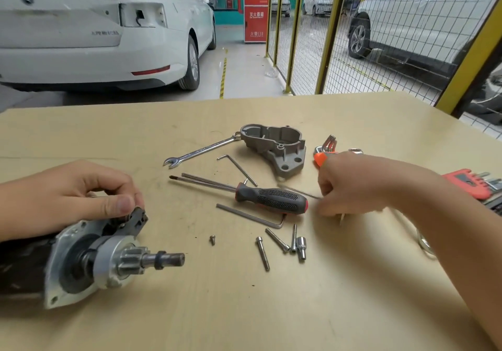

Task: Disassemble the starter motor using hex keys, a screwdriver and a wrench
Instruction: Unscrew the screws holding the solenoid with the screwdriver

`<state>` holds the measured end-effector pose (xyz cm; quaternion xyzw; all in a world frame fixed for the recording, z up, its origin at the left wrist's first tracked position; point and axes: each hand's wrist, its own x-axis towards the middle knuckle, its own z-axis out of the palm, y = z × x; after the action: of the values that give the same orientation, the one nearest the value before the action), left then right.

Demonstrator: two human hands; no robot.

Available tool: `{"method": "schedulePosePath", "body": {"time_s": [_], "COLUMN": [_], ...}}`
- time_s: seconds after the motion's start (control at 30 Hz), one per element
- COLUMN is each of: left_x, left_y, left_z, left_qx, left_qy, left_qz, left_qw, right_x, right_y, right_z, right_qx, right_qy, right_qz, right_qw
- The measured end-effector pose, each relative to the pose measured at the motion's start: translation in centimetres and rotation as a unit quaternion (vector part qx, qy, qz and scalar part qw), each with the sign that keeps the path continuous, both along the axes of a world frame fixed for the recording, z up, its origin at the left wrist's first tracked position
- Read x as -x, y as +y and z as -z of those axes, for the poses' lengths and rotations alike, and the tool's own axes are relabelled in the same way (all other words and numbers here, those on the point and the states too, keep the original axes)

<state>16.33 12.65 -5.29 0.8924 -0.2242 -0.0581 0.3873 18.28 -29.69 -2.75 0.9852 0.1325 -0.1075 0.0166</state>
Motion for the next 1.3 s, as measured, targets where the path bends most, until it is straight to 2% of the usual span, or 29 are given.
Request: {"method": "schedulePosePath", "body": {"time_s": [0.17, 0.23, 0.3, 0.33, 0.4, 0.5, 0.6, 0.83, 1.3], "left_x": [0.1, 0.1, 0.0, 0.0, 0.0, 0.0, 0.0, 0.2, 0.3], "left_y": [-0.1, -0.1, 0.0, -0.1, -0.1, -0.2, -0.2, -0.2, -0.6], "left_z": [-0.3, -0.2, -0.2, -0.2, -0.3, -0.4, -0.5, -0.7, -1.3], "left_qx": [0.003, -0.005, -0.005, -0.003, -0.002, -0.001, -0.001, -0.008, -0.059], "left_qy": [-0.005, -0.012, -0.017, -0.018, -0.013, -0.007, -0.006, 0.006, 0.015], "left_qz": [0.006, 0.007, 0.008, 0.007, 0.007, 0.009, 0.013, 0.021, 0.028], "left_qw": [1.000, 1.000, 1.000, 1.000, 1.000, 1.000, 1.000, 1.000, 0.998], "right_x": [-0.7, -0.5, 0.1, 0.6, 2.1, 3.7, 3.9, 5.1, 5.6], "right_y": [-0.9, -0.6, 0.3, 1.0, 2.8, 4.8, 5.9, 7.8, 8.5], "right_z": [-0.1, -0.1, -0.1, -0.2, -0.3, 0.5, 1.1, 1.9, 1.9], "right_qx": [-0.060, -0.088, -0.139, -0.179, -0.222, -0.164, -0.087, 0.046, 0.124], "right_qy": [-0.001, -0.037, -0.128, -0.146, -0.114, -0.119, -0.167, -0.173, -0.152], "right_qz": [0.017, -0.003, -0.068, -0.110, -0.194, -0.238, -0.201, -0.165, -0.159], "right_qw": [0.998, 0.995, 0.980, 0.967, 0.949, 0.950, 0.961, 0.970, 0.968]}}
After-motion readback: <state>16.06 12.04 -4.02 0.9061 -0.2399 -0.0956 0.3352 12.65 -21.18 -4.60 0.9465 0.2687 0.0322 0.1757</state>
